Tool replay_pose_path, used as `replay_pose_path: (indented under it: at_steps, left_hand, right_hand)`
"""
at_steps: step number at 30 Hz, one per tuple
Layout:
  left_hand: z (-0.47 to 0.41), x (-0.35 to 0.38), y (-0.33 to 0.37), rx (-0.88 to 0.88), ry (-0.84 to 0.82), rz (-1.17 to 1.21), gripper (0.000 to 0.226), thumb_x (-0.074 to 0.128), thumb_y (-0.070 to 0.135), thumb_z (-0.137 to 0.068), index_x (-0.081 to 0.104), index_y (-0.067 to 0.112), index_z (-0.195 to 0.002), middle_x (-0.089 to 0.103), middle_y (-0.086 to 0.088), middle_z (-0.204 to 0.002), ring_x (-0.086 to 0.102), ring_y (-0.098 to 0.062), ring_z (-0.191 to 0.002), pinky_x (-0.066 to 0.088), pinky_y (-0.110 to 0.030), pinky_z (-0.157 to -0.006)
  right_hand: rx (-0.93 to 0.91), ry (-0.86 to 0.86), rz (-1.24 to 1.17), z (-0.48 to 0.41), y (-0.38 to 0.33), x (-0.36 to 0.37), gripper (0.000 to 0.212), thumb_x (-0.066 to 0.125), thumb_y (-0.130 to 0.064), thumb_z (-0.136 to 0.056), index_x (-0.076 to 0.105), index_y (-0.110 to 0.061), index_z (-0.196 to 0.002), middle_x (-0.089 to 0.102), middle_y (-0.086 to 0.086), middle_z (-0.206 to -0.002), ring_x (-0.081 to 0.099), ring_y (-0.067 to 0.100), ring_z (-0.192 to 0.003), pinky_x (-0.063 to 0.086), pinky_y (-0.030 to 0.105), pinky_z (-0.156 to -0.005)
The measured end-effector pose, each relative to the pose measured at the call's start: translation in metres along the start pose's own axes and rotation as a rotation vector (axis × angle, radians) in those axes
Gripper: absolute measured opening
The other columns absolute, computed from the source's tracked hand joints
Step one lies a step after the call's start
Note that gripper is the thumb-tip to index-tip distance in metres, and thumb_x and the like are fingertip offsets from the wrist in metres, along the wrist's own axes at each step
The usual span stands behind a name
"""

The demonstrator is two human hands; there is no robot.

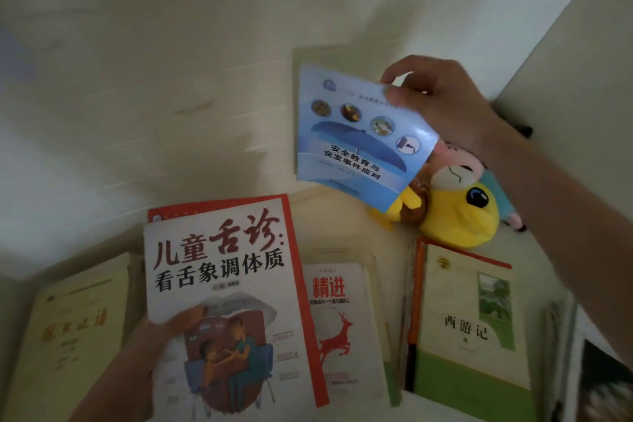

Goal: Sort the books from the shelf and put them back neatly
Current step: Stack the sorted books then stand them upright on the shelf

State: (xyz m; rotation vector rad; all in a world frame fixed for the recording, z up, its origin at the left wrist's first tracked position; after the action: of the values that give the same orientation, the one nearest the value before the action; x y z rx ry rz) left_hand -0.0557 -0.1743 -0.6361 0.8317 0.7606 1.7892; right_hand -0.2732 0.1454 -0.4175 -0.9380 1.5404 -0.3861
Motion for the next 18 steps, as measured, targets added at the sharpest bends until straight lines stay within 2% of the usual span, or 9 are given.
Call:
replay_pose_path:
  at_steps: [1,3,5,6,8,10,12,15,18]
  left_hand:
    - [0.002,0.010,-0.001,-0.003,-0.033,0.041,0.033,0.065,-0.004,-0.079,0.056,0.008,-0.108,0.073,-0.007,-0.069,0.067,-0.017,-0.050,0.053,-0.027,-0.039]
    - [0.008,0.018,0.005,0.062,0.003,0.028,0.090,0.095,0.036,-0.032,0.058,0.007,-0.108,0.071,-0.020,-0.099,0.066,-0.007,-0.048,0.050,-0.018,-0.040]
    - [0.009,0.021,0.003,0.079,0.024,0.078,0.097,0.087,0.063,-0.014,0.056,0.014,-0.092,0.058,-0.028,-0.123,0.064,-0.002,-0.048,0.049,-0.015,-0.040]
    - [0.012,0.031,-0.002,0.016,-0.062,0.095,0.090,0.090,0.054,-0.021,0.057,0.012,-0.093,0.063,-0.028,-0.115,0.067,-0.007,-0.051,0.052,-0.020,-0.042]
    - [0.013,0.047,-0.026,-0.157,-0.235,0.076,0.109,0.096,0.039,-0.006,0.060,0.008,-0.104,0.072,-0.022,-0.092,0.072,-0.025,-0.065,0.059,-0.036,-0.052]
    - [0.002,0.043,-0.054,-0.189,-0.241,-0.028,0.114,0.096,0.047,-0.013,0.062,0.008,-0.115,0.070,-0.022,-0.106,0.069,-0.036,-0.092,0.058,-0.051,-0.077]
    - [-0.013,0.039,-0.074,-0.161,-0.124,-0.179,0.111,0.094,0.056,-0.027,0.060,0.008,-0.121,0.067,-0.015,-0.115,0.066,-0.033,-0.100,0.052,-0.051,-0.091]
    - [-0.019,0.063,-0.091,-0.235,-0.156,-0.199,0.089,0.097,0.036,-0.034,0.063,0.007,-0.112,0.067,0.002,-0.089,0.062,-0.015,-0.080,0.054,-0.025,-0.068]
    - [-0.026,0.079,-0.092,-0.181,-0.181,-0.254,0.106,0.091,0.055,-0.007,0.060,0.019,-0.102,0.065,0.009,-0.090,0.061,-0.003,-0.077,0.051,-0.015,-0.054]
  right_hand:
    - [0.003,0.010,-0.027,0.001,-0.005,-0.013,0.007,0.063,-0.017,-0.089,0.065,-0.016,-0.096,0.058,0.032,-0.073,0.046,0.021,-0.057,0.033,0.027,-0.055]
    - [0.011,-0.002,-0.067,0.004,-0.012,-0.033,0.009,0.064,-0.016,-0.090,0.066,-0.014,-0.098,0.060,0.028,-0.071,0.050,0.023,-0.059,0.036,0.029,-0.057]
    - [0.041,-0.031,-0.068,0.009,-0.010,-0.039,0.007,0.064,-0.016,-0.091,0.066,-0.014,-0.097,0.064,0.014,-0.068,0.055,0.016,-0.058,0.040,0.027,-0.059]
    - [0.066,-0.039,-0.058,0.011,-0.005,-0.039,0.004,0.065,-0.016,-0.090,0.067,-0.016,-0.094,0.064,0.006,-0.065,0.055,0.013,-0.057,0.041,0.025,-0.059]
    - [0.118,-0.041,-0.034,0.017,0.006,-0.037,0.005,0.066,-0.016,-0.089,0.068,-0.020,-0.088,0.065,-0.004,-0.061,0.057,0.011,-0.057,0.043,0.024,-0.059]
    - [0.135,-0.037,0.000,0.024,0.012,-0.037,0.006,0.065,-0.017,-0.090,0.068,-0.021,-0.087,0.066,0.001,-0.064,0.058,0.013,-0.061,0.043,0.024,-0.060]
    - [0.107,-0.039,0.063,0.029,0.009,-0.043,0.004,0.064,-0.017,-0.091,0.068,-0.018,-0.091,0.066,0.014,-0.072,0.057,0.013,-0.062,0.042,0.021,-0.057]
    - [0.063,-0.007,0.094,0.033,0.003,-0.060,0.005,0.064,-0.014,-0.091,0.067,-0.018,-0.093,0.063,0.012,-0.070,0.053,0.004,-0.054,0.039,0.013,-0.053]
    - [0.061,0.004,0.083,0.036,0.006,-0.068,0.006,0.064,-0.017,-0.091,0.068,-0.021,-0.093,0.065,-0.003,-0.061,0.054,0.001,-0.052,0.039,0.009,-0.051]
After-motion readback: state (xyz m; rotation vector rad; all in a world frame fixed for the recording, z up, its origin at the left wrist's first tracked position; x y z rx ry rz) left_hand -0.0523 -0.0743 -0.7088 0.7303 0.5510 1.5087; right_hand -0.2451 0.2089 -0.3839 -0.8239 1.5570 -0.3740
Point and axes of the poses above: each hand's wrist, its own z-axis away from the middle knuckle, its own x-axis out of the palm, y = z × x, the point moved 8 cm from there along -z, towards the middle knuckle
